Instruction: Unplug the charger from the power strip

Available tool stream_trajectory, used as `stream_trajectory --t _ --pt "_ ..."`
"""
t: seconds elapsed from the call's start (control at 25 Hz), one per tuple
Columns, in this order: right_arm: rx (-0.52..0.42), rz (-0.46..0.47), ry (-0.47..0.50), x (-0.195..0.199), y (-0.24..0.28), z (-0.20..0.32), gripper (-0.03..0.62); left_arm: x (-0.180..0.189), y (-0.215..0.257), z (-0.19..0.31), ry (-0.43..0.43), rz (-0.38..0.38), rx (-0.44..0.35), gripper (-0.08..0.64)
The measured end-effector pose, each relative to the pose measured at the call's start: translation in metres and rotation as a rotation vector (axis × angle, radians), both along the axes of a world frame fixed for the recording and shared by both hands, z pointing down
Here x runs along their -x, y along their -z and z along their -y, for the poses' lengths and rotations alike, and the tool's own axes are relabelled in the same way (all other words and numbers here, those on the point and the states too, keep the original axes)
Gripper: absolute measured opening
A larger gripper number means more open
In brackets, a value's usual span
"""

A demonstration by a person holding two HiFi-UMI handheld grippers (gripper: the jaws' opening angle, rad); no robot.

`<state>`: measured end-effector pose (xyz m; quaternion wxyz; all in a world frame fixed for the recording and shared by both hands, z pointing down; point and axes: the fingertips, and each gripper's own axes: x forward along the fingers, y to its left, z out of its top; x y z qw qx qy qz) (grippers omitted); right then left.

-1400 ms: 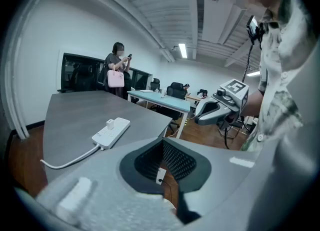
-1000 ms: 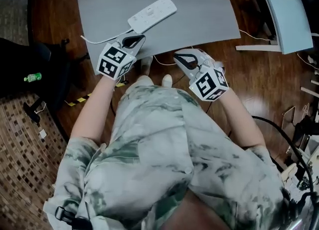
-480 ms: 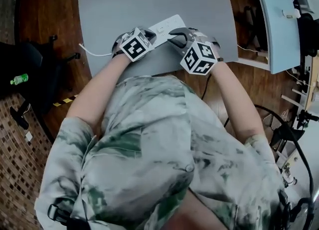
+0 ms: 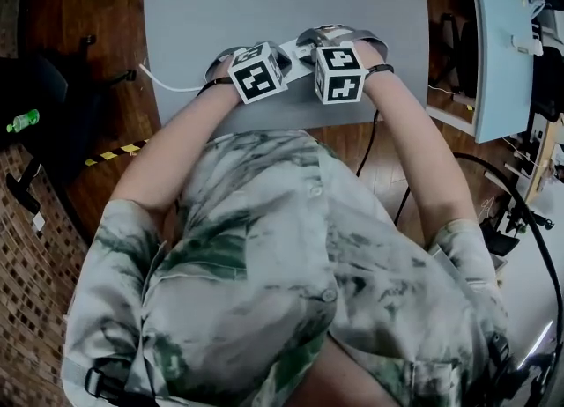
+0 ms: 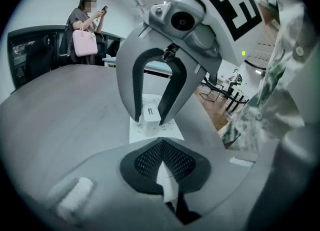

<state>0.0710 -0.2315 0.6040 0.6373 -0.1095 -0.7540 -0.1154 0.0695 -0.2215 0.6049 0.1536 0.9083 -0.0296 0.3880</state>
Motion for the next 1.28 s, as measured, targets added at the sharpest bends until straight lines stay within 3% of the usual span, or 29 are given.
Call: stream_trajectory --t 0.4,0.68,0.92,1.12,1.28 --pt "0.010 -0.119 0.151 0.000 -0.010 -0.004 0.104 0.000 0.001 -0.001 -0.016 -0.034 0.096 -0.003" --pt "-0.009 -0.133 0.149 0.002 0.001 -0.004 0.103 -0.002 0.003 -0.002 -0.013 -0.050 0.195 -0.005" --pt "-0.066 0.001 0.013 0.029 0.095 0.037 0.103 0.000 0.001 -0.003 -0.013 -0.049 0.229 -0.002" --pt "-0.118 0.075 -0.187 -0.001 0.108 0.021 0.104 0.001 0.003 -0.003 -0.005 -0.046 0.213 0.002" --pt "-0.155 0.166 -0.377 -0.024 0.122 -0.012 0.104 0.005 0.009 0.006 0.043 -0.085 0.147 0.003"
